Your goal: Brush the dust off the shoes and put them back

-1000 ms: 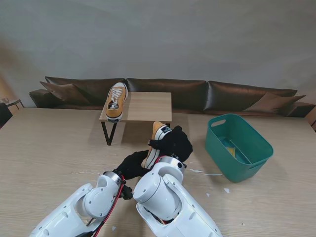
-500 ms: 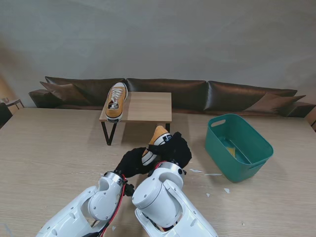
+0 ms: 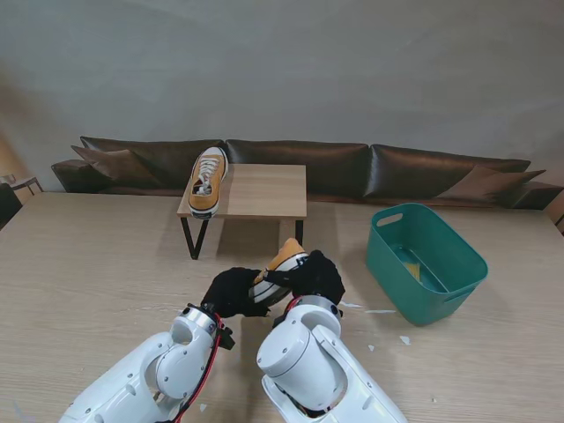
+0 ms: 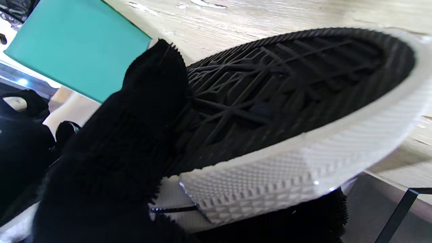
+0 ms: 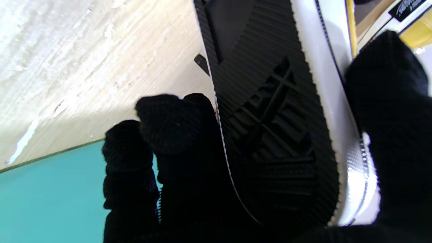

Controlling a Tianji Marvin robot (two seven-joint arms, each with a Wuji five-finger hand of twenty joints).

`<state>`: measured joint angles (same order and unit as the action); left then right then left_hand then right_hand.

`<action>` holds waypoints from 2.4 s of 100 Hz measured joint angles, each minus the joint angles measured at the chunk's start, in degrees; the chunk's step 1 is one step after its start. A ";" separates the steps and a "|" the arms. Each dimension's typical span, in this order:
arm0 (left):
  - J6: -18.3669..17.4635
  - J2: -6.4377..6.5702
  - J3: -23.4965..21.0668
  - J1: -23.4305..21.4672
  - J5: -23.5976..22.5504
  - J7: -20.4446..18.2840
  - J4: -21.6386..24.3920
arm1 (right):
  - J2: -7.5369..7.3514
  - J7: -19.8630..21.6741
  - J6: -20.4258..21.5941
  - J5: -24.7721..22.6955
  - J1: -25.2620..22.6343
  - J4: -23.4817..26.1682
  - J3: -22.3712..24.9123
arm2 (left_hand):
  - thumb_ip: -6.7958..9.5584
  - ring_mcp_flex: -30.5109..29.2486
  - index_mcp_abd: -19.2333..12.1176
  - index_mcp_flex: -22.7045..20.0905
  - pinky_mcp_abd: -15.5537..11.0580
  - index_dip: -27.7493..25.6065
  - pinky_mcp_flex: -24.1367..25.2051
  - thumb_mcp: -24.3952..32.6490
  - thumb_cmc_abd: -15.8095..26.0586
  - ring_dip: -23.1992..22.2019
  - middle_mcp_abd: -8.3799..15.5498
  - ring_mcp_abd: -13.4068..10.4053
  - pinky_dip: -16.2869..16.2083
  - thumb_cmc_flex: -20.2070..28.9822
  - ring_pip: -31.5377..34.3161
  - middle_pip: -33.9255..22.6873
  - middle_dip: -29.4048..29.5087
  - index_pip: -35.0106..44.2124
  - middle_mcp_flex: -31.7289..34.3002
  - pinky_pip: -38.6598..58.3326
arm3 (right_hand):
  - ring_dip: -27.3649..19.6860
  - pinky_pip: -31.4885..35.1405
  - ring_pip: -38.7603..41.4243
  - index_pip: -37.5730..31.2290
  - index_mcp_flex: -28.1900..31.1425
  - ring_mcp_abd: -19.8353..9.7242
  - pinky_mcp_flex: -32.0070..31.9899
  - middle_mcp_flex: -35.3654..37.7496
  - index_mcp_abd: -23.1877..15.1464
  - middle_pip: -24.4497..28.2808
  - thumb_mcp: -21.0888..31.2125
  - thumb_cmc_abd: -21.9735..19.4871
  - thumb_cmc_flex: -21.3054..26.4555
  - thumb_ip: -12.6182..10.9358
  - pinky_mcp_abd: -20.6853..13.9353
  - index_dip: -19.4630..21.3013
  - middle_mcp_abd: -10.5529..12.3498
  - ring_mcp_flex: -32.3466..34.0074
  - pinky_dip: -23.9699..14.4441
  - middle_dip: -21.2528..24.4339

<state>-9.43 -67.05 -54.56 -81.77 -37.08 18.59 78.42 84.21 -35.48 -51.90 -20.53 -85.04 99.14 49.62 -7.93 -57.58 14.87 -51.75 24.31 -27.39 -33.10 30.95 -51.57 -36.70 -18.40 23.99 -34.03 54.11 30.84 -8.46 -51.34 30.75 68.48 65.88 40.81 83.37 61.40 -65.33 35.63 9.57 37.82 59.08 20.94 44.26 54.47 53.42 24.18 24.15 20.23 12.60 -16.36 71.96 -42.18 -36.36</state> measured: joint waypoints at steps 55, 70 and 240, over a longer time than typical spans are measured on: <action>-2.57 1.84 -2.36 -1.59 -6.68 -0.56 1.35 | -6.81 10.88 6.72 3.79 -0.91 1.82 1.87 | -0.60 -2.85 1.44 -1.98 0.22 1.39 -2.30 0.21 -0.83 -4.04 0.38 -0.24 0.64 -0.21 0.19 -2.17 -0.19 0.63 1.44 3.71 | -5.63 -8.79 -13.78 20.38 -5.47 5.72 0.07 -9.38 -8.37 -3.94 0.02 -9.98 -8.90 -10.04 1.46 15.03 1.06 -9.09 1.56 4.87; -3.66 2.70 -2.04 -0.68 -8.34 -0.95 0.89 | -6.67 8.73 9.06 3.90 -0.92 0.20 1.90 | -0.60 -2.87 1.64 -1.98 -0.15 1.39 -2.39 0.21 -0.69 -4.09 0.57 -0.58 0.63 -0.22 0.23 -2.18 -0.22 0.66 1.44 3.79 | -1.58 -3.14 -2.50 13.67 6.45 2.62 0.11 6.66 -8.16 -1.88 0.02 -7.29 -8.89 -3.30 1.90 9.73 3.77 0.21 1.57 3.40; 10.72 5.61 -14.58 -12.19 -16.10 -16.50 16.00 | -12.97 5.72 32.72 -15.09 -7.19 -8.34 3.11 | -0.39 30.78 -0.26 16.47 -1.95 9.41 26.19 4.39 21.99 11.93 -1.22 0.68 -3.16 -17.22 -17.62 2.02 29.30 -22.77 -29.34 -32.89 | 4.07 0.21 11.63 13.67 12.14 -0.16 0.12 13.97 -3.10 -2.41 -0.23 -5.46 -6.97 2.25 -1.27 18.52 5.50 3.12 1.68 -6.78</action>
<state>1.29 -61.44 -69.14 -93.96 -53.19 2.09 94.42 71.23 -29.76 -19.18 -35.62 -92.23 90.80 52.73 -8.32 -26.80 14.61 -35.28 22.36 -17.98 -6.92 35.34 -29.58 -24.77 -19.62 24.67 -37.19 36.88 13.22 -6.43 -22.04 7.98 39.14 32.99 44.88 83.58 73.03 -51.66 47.77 9.41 37.93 73.05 17.84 41.85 54.24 47.96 17.21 26.40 18.96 31.12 -10.86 75.08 -40.50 -43.14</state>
